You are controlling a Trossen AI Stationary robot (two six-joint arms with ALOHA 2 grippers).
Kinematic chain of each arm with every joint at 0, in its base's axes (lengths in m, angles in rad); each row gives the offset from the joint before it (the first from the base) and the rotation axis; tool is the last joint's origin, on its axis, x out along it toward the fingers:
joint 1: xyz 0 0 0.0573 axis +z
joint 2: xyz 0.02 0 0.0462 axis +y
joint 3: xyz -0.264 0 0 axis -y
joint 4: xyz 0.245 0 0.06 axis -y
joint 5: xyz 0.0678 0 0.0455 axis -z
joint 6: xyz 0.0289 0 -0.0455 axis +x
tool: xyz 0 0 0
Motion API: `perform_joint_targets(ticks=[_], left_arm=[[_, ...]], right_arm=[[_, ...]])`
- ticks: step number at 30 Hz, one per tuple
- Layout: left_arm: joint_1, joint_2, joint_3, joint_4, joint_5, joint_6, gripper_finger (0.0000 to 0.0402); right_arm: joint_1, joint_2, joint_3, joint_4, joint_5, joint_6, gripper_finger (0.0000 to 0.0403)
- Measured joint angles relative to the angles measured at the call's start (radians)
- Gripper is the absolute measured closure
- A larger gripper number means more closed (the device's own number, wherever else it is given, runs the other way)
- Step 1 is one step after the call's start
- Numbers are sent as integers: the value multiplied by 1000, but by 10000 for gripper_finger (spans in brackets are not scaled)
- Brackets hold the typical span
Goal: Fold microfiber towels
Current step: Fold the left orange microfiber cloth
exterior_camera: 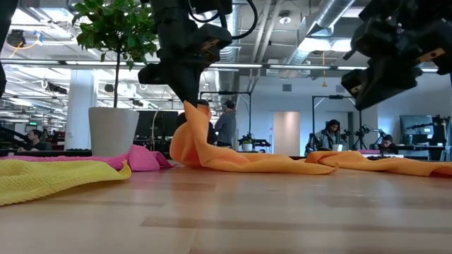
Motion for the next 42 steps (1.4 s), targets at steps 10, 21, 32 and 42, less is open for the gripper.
perform_joint_targets(ticks=[10,21,32,42], left_arm=[[0,0,0,14,-5,2,401],[0,0,0,14,3,0,401],[0,0,0,14,3,-9,401],[0,0,0,14,37,-11,401]], right_arm=[[24,183,0,80,46,-96,295],[1,378,0,263,46,-225,295],[-2,509,0,305,69,-324,295],[-2,534,0,337,64,-347,343]])
